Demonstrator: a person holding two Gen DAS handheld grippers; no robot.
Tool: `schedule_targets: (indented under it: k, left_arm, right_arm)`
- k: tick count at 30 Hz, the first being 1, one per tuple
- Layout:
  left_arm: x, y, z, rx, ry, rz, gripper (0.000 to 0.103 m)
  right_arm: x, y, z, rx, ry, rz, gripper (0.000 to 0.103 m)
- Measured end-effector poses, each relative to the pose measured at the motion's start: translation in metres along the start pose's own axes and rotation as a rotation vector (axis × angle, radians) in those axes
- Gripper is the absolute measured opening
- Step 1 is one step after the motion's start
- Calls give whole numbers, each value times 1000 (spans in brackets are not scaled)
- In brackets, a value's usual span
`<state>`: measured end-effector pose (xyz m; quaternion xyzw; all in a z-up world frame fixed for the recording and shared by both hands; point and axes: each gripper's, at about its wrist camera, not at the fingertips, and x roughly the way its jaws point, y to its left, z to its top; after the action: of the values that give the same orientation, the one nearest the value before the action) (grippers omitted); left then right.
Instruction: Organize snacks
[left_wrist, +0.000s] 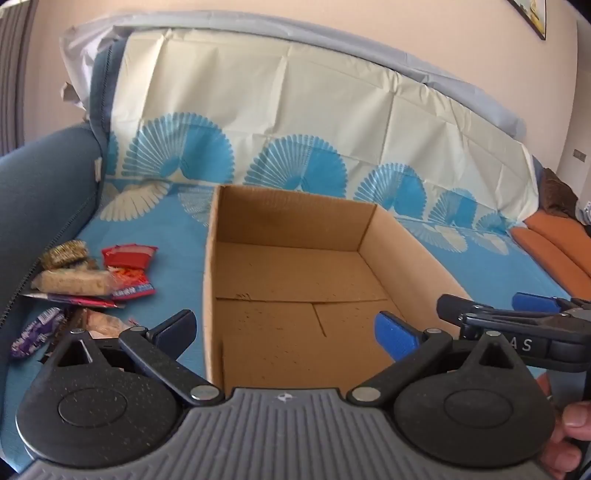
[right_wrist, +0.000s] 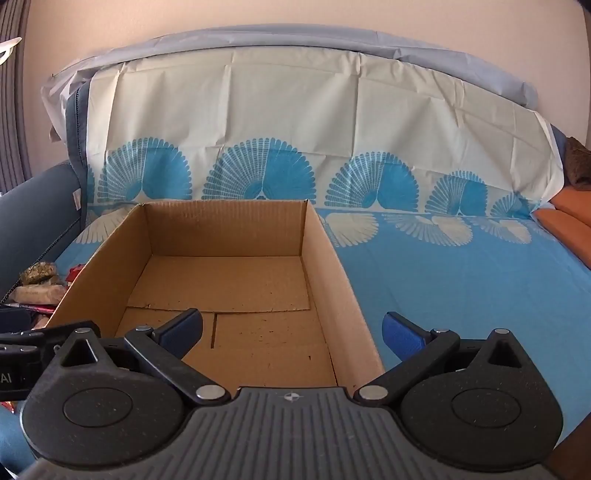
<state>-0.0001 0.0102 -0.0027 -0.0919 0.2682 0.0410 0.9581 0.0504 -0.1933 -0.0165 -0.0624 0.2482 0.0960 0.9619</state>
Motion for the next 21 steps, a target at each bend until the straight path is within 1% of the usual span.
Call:
schedule_targets:
  k: [3,5,7,11,14,16,18,21]
  left_arm:
    - [1,-1,-1,20,0,20,103]
    - [4,0,0,16,24,-3,102]
    - [6,0,-1,14,37,-1,102]
    - [7,-1,-4,31,27,5,102]
    - [9,-1,-3,13,45,-17,102]
    - [10,-1,-3,19,60,-30,102]
    - [11,-3,-2,23,76,-44,102]
    - [12,-6,-4,43,79,-48,102]
  right_arm:
    - [4,-1,0,10,35,3,102]
    - [5,-1,0,18,57,9,102]
    - [7,-2,-1,19,69,8,101]
    - [9,-1,-1,18,81,18,98]
    - [9,0,-2,18,79,30,94]
    - [9,1,-2,17,77,31,90]
    - [11,2,-3,11,78,28,88]
    - [12,3,-3,14,74,28,84]
